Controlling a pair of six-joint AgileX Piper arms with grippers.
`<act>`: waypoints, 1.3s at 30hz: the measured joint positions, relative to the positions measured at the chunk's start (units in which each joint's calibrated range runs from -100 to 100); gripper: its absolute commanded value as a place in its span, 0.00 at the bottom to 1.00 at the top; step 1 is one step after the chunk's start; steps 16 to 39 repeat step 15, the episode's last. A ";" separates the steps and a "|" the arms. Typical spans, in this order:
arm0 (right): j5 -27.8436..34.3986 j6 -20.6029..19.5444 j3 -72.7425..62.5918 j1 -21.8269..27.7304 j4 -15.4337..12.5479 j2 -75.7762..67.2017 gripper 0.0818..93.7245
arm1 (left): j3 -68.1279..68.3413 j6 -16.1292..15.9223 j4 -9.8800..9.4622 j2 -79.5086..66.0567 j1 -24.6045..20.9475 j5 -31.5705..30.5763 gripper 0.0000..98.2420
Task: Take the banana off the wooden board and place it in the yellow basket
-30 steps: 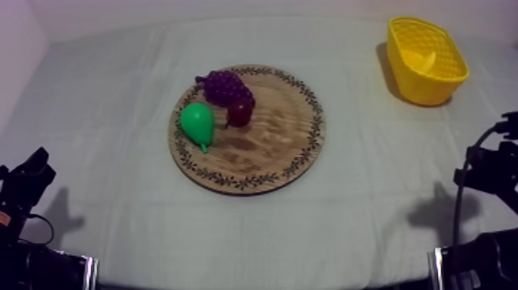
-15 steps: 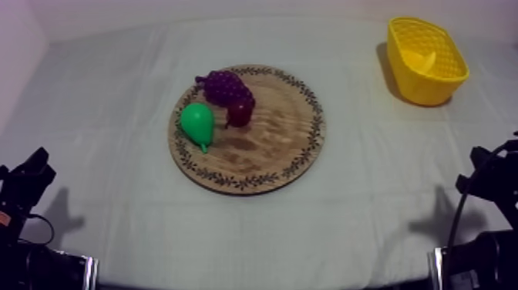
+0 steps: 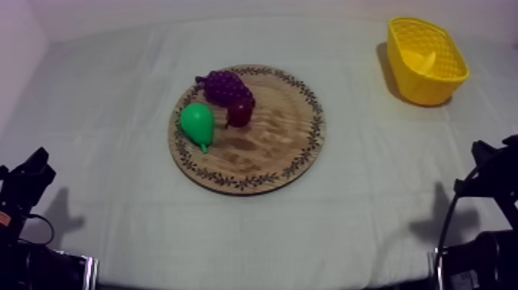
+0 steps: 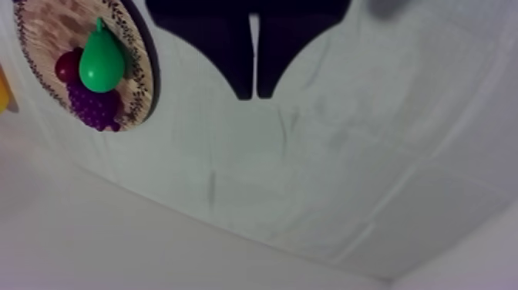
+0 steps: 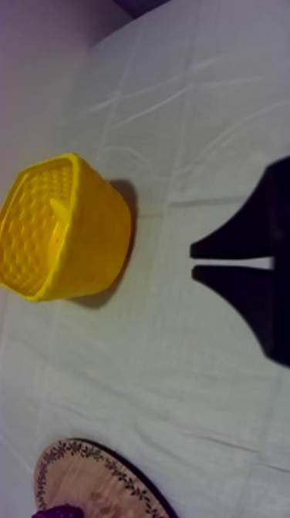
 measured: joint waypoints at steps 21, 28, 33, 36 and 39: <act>-0.40 -0.31 0.00 -0.04 0.00 0.00 0.00 | 0.00 0.00 0.00 0.00 0.00 0.00 0.00; -0.40 -0.31 0.00 -0.04 0.00 0.00 0.00 | 0.00 0.00 0.00 0.00 0.00 0.00 0.00; -0.40 -0.31 0.00 -0.04 0.00 0.00 0.00 | 0.00 0.00 0.00 0.00 0.00 0.00 0.00; -0.40 -0.31 0.00 -0.04 0.00 0.00 0.00 | 0.00 0.00 0.00 0.00 0.00 0.00 0.00; -0.40 -0.31 0.00 -0.04 0.00 0.00 0.00 | 0.00 0.00 0.00 0.00 0.00 0.00 0.00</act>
